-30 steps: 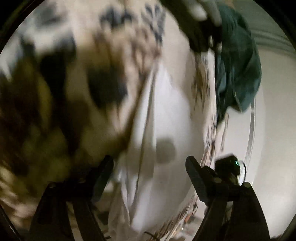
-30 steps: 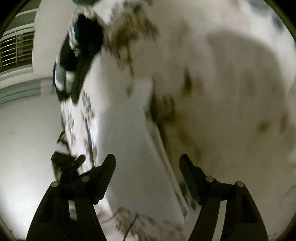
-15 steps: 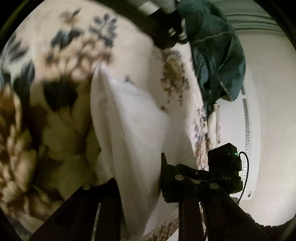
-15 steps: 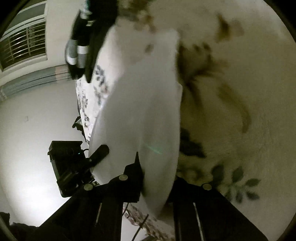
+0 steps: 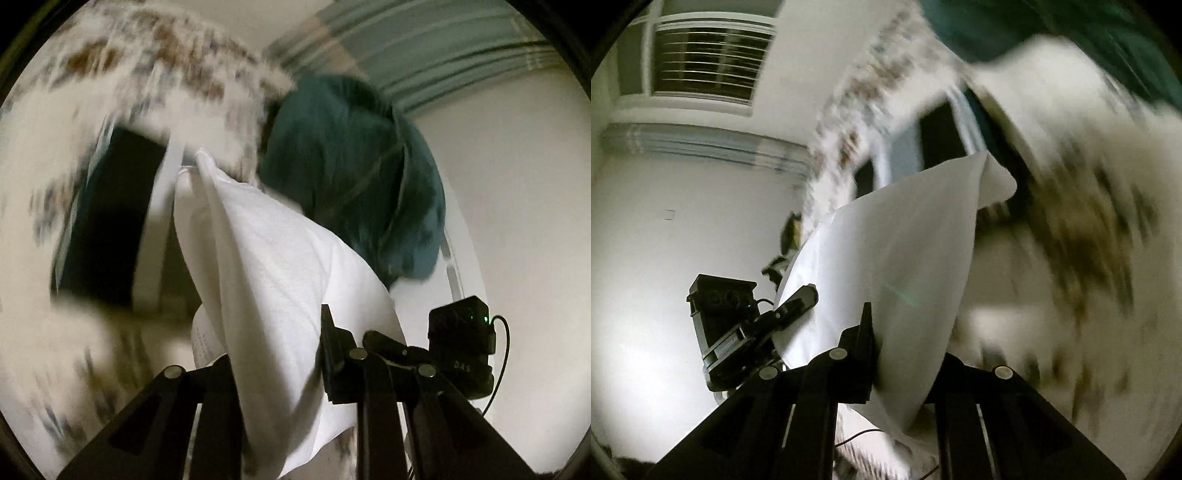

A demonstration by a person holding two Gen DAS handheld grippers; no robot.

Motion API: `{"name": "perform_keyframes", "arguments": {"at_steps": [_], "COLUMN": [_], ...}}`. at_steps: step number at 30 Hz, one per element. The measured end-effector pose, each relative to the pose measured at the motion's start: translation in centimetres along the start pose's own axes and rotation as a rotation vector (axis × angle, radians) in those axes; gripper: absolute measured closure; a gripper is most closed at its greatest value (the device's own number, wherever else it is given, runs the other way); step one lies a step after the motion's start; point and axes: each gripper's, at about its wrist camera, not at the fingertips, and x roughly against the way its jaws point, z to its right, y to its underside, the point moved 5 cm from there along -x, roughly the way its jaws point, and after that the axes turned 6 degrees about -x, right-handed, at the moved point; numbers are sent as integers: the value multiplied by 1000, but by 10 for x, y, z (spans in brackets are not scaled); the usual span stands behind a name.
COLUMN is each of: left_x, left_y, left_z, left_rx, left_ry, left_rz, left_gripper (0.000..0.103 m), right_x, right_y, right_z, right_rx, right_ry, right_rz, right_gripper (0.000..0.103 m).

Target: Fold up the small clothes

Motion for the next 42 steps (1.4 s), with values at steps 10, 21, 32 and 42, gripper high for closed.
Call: {"name": "perform_keyframes", "arguments": {"at_steps": [10, 21, 32, 42], "left_x": [-82, -47, -10, 78], "left_y": [-53, -33, -6, 28], "left_z": [-150, -136, -65, 65], "left_rx": [117, -19, -174, -256], "left_ry": [-145, -491, -798, -808], "left_rz": [-101, -76, -38, 84], "left_gripper": [86, 10, 0, 0], "right_x": [-141, -162, -89, 51], "right_y": [-157, -153, -98, -9], "right_z": [1, 27, -21, -126], "right_rx": [2, 100, 340, 428], "right_ry": [15, 400, 903, 939], "right_rz": [-38, -52, 169, 350], "right_gripper": [92, 41, 0, 0]}}
